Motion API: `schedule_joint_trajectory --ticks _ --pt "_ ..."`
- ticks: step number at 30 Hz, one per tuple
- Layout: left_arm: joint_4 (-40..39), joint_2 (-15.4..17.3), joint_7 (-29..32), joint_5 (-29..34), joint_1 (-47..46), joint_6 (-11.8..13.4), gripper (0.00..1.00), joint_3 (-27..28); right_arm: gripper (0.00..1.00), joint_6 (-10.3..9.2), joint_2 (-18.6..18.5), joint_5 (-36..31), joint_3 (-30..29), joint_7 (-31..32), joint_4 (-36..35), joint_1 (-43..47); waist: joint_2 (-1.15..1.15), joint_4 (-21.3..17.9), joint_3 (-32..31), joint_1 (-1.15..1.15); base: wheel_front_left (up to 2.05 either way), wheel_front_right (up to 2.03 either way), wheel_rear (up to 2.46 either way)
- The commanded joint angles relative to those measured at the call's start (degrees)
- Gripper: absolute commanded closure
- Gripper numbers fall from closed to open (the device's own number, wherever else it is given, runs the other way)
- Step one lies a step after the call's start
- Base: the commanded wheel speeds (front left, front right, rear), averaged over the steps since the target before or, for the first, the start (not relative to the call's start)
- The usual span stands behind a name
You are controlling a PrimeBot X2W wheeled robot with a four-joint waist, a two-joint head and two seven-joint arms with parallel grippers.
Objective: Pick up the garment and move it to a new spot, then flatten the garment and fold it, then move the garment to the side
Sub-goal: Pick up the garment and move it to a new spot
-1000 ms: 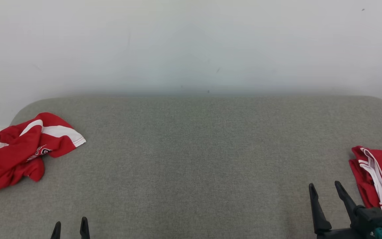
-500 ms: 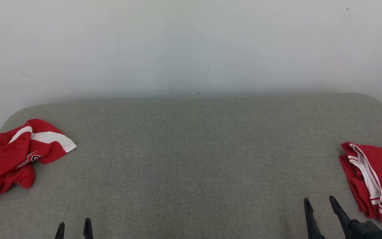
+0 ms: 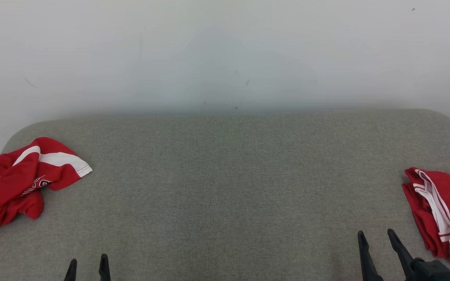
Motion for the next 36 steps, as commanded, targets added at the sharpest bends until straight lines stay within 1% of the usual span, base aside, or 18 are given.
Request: schedule_joint_trajectory --ticks 1,7,12,18,27,34,36 --pt "-0.03 -0.1 -0.16 -0.26 -0.08 0.04 0.0 -0.08 0.0 -0.17 0.0 0.29 -0.02 -0.41 0.21 -0.18 0.0 0.16 0.03 0.0 0.0 0.0 0.0" --pt "0.11 -0.11 -0.16 -0.45 -0.8 0.05 0.0 0.0 0.0 -0.17 0.47 0.64 0.11 -0.71 0.76 -0.07 0.0 1.94 0.37 0.0 0.0 0.0 0.0" --pt "0.14 0.04 -0.16 -0.38 -1.11 0.05 0.0 0.29 0.0 -0.17 0.74 0.59 0.39 -0.96 0.73 0.25 0.0 5.42 0.6 0.0 0.0 0.0 0.0" --pt "0.15 0.23 -0.16 -0.01 -0.95 0.05 0.0 0.3 0.0 -0.17 0.98 0.46 0.77 -1.06 0.84 -0.02 0.0 11.8 0.74 0.0 0.0 0.0 0.0" --pt "0.06 0.61 -0.16 0.47 0.06 0.06 0.0 1.29 0.0 -0.17 1.45 0.92 3.06 -1.58 1.93 -1.43 0.0 22.09 0.4 0.0 0.0 0.0 0.0" --pt "0.12 1.2 -0.16 0.45 0.95 0.06 0.0 1.7 0.0 -0.17 1.66 1.24 4.35 -2.05 3.22 -2.56 0.0 28.35 0.58 0.0 0.0 0.0 0.0" --pt "-0.77 1.01 -0.16 -0.2 1.15 0.06 0.0 3.6 0.0 -0.16 1.68 1.05 5.75 -1.66 3.45 -3.77 0.0 29.28 1.63 0.0 0.0 0.0 0.0"
